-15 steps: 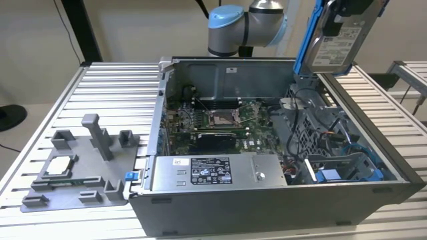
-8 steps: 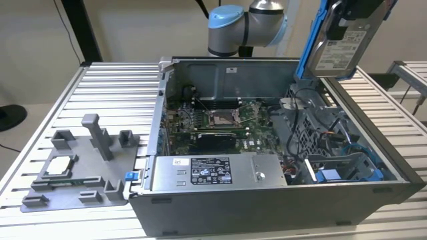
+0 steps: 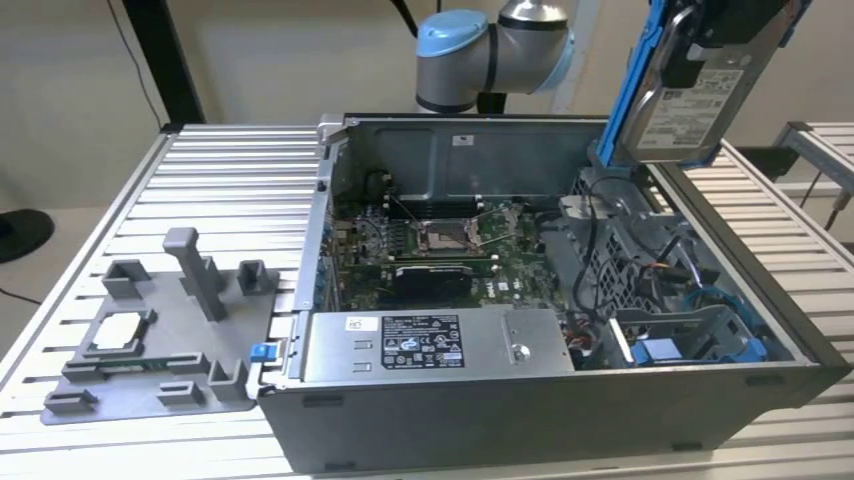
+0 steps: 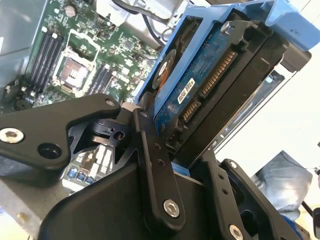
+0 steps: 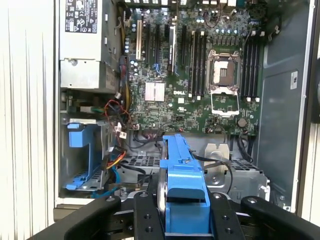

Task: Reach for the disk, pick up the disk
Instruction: 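Pick up the disk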

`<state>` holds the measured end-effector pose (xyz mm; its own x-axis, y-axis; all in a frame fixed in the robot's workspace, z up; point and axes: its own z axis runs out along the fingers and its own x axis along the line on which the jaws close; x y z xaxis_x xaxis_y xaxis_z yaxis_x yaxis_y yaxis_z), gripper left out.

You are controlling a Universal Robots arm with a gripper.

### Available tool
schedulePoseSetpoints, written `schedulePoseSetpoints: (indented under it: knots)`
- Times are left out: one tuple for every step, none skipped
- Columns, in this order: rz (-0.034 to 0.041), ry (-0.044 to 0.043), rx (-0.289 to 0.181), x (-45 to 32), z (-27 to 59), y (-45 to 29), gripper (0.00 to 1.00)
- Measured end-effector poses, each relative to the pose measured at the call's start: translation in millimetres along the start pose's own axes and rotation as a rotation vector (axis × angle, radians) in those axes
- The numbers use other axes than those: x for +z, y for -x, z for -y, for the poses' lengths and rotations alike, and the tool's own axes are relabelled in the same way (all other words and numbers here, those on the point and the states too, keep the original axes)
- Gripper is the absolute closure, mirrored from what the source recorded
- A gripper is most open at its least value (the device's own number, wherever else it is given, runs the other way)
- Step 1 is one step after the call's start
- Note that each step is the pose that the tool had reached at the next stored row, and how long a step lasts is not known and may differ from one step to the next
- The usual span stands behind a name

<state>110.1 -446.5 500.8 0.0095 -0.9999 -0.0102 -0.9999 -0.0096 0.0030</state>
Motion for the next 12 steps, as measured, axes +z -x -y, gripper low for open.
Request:
schedulePoseSetpoints:
  knots:
    - [0.0001,0.0,0.0,0.0,0.0,-1.9,1.0]
    - [0.0001,0.0,0.0,0.1,0.0,-3.8,1.0]
    - [0.0001,0.0,0.0,0.0,0.0,-5.8,1.0]
    - [0.0,0.0,0.0,0.1,-0.1,-8.0,1.0]
    - [0.0,0.0,0.0,0.1,-0.1,-10.5,1.0]
    - [0.0001,0.0,0.0,0.1,-0.5,-12.9,1.0]
    - [0.0001,0.0,0.0,0.1,-1.0,-15.7,1.0]
    - [0.0002,0.0,0.0,0.2,-1.9,-18.4,1.0]
    - [0.0001,0.0,0.0,0.2,-2.8,-20.5,1.0]
    - [0.0,0.0,0.0,0.1,-3.8,-22.8,1.0]
    - [0.0,0.0,0.0,0.2,-4.8,-25.3,1.0]
    - [0.0001,0.0,0.0,0.3,-5.6,-28.2,1.0]
